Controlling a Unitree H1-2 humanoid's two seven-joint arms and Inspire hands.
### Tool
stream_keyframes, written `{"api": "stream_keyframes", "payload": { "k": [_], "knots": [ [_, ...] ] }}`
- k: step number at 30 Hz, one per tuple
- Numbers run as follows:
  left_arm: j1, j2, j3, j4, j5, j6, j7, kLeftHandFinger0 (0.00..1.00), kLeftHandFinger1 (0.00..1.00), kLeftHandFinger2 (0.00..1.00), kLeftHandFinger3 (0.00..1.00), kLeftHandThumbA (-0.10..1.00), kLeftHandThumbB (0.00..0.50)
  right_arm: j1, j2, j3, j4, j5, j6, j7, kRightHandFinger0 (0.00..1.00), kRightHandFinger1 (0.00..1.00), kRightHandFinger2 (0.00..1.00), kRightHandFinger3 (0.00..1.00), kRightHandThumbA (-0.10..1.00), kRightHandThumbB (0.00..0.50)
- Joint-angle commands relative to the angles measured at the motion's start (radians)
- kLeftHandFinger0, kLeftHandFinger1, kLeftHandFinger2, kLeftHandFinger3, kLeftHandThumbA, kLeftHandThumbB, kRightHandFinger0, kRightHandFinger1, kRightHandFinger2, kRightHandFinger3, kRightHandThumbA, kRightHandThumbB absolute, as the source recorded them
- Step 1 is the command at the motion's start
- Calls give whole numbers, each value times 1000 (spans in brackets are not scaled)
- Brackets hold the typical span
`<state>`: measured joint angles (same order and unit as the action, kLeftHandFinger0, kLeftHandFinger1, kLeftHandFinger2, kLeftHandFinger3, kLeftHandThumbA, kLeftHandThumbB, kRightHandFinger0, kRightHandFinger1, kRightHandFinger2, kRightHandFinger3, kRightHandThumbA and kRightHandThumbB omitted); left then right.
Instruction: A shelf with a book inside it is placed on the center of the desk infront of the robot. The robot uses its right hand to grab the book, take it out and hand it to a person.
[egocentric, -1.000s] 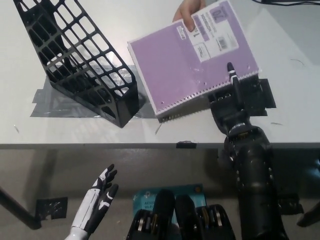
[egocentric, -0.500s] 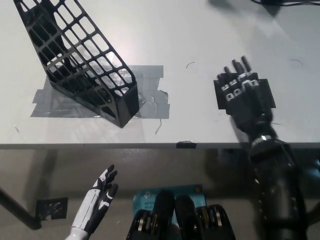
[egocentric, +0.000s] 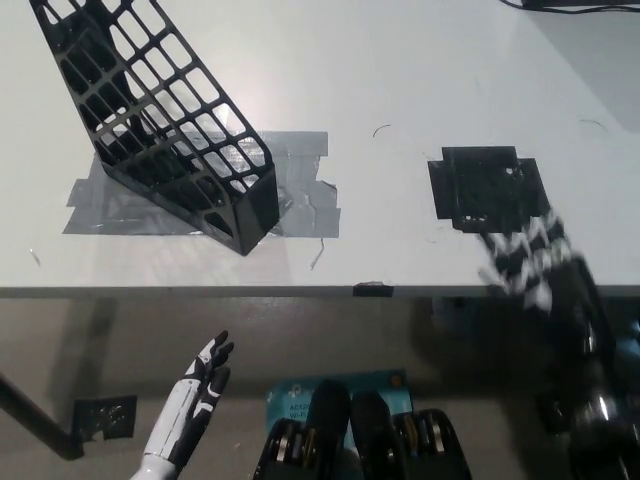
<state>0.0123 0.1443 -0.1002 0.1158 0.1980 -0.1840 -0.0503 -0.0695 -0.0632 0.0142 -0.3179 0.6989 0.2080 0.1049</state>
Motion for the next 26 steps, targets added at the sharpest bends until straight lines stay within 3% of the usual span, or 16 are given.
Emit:
{"api": "stream_keyframes", "payload": {
  "k": [1,3,11,13,20,26],
  "knots": [
    [-35,18,17,-8,-16,-34,0,1000,1000,1000,1000,1000,300,123,-63,111,-91,-184,-139,160,1000,1000,1000,1000,1000,498],
    [-31,17,13,-6,-7,-33,1,1000,1000,1000,1000,1000,303,149,-74,134,-19,-285,-208,146,1000,1000,1000,1000,1000,476],
    [5,11,4,-5,4,-49,8,1000,1000,1000,1000,1000,282,161,-105,194,223,-510,-266,70,1000,1000,1000,1000,1000,438],
    [18,8,3,-14,4,-47,9,1000,1000,1000,1000,1000,270,154,-101,198,267,-522,-284,64,1000,1000,1000,1000,1000,415],
    [35,-6,10,-8,-16,-50,15,1000,1000,1000,1000,1000,269,145,-89,199,319,-537,-326,74,1000,1000,1000,1000,1000,430],
    [51,-6,15,-3,-24,-73,15,1000,1000,1000,1000,1000,236,151,-82,197,340,-549,-350,84,1000,1000,1000,1000,1000,401]
  ]
}}
